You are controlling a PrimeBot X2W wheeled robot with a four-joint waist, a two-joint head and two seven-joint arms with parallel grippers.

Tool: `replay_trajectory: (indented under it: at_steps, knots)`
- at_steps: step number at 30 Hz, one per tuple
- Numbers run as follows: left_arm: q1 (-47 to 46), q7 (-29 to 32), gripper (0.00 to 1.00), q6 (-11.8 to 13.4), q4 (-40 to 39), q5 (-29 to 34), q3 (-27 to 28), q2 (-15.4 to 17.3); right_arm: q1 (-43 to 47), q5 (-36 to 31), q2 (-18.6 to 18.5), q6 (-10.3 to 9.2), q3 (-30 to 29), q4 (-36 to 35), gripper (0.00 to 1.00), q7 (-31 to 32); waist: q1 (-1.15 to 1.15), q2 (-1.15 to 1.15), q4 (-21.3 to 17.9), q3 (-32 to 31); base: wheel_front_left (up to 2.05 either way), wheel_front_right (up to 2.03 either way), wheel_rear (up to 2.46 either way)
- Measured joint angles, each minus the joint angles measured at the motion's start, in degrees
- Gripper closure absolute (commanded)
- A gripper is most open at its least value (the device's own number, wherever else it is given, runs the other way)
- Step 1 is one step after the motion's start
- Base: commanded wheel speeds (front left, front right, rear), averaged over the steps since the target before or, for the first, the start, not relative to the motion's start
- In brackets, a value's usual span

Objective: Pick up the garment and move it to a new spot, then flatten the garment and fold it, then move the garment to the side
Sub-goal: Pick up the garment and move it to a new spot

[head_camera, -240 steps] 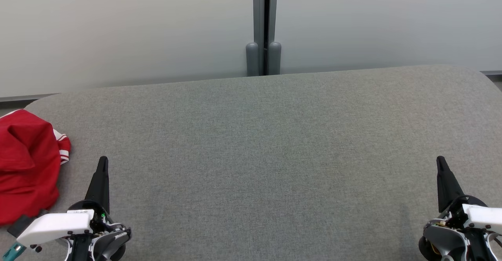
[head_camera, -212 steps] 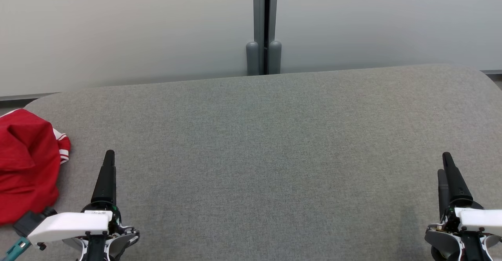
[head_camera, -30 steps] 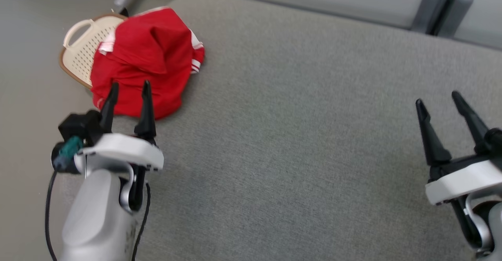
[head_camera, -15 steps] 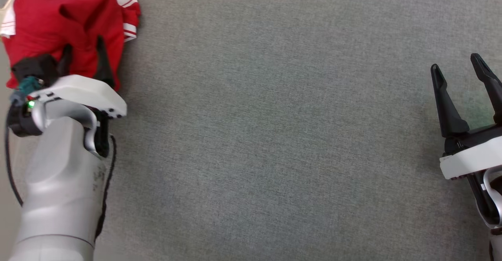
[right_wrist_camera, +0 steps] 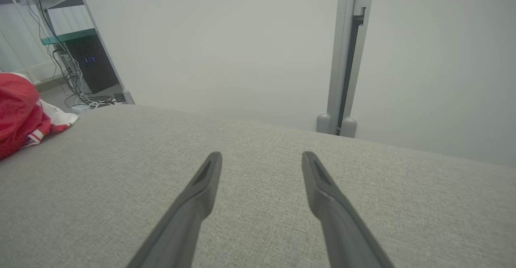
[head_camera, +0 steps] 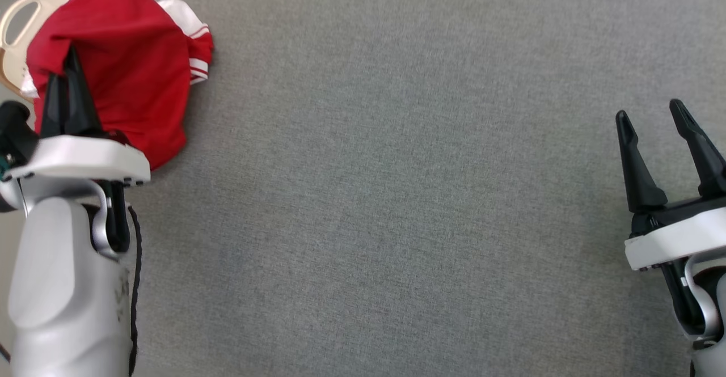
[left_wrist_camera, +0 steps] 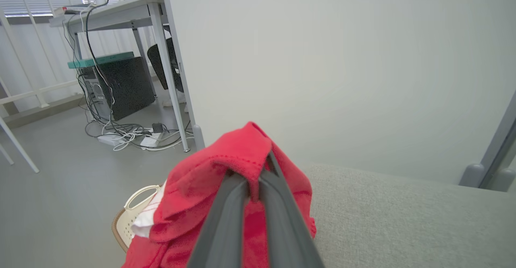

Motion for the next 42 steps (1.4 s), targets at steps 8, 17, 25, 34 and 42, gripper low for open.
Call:
replay_trajectory:
  at_steps: [8, 17, 25, 34, 42]
  knots:
    - [14.6, 0.0, 1.00, -0.9, -17.6, 4.4, -3.5, -2.2, 2.8, 0.4, 2.9, 0.00, -0.5, 3.1, 0.00, -2.0, 0.00, 0.00, -0.5, -7.2, 0.00, 0.00, 0.00]
    - [28.3, 3.8, 1.00, 0.8, -32.5, 3.9, -11.9, -3.3, 5.9, 0.1, 5.2, 0.01, -1.1, 4.4, 0.00, -2.7, 0.00, 0.00, -2.8, -13.1, 0.00, 0.00, 0.00]
    - [29.9, 7.6, 1.00, -0.9, -36.8, 3.5, -20.7, -3.4, 6.0, -0.2, 6.4, 0.01, 0.6, 4.8, 0.00, -2.9, 0.00, 0.00, -9.3, -14.0, 0.00, 0.00, 0.00]
    - [19.2, 8.4, 1.00, -3.5, -30.6, 2.0, -31.8, -3.5, 4.1, 0.6, 6.8, 0.01, 2.5, 6.4, 0.00, -4.0, 0.00, 0.00, -21.0, -12.8, 0.00, 0.00, 0.00]
    - [6.2, 7.9, 1.00, -3.1, -24.5, -1.2, -41.7, -3.7, 2.4, 2.8, 8.4, 0.01, 3.0, 9.3, 0.00, -6.9, 0.00, 0.00, -32.5, -9.3, 0.00, 0.00, 0.00]
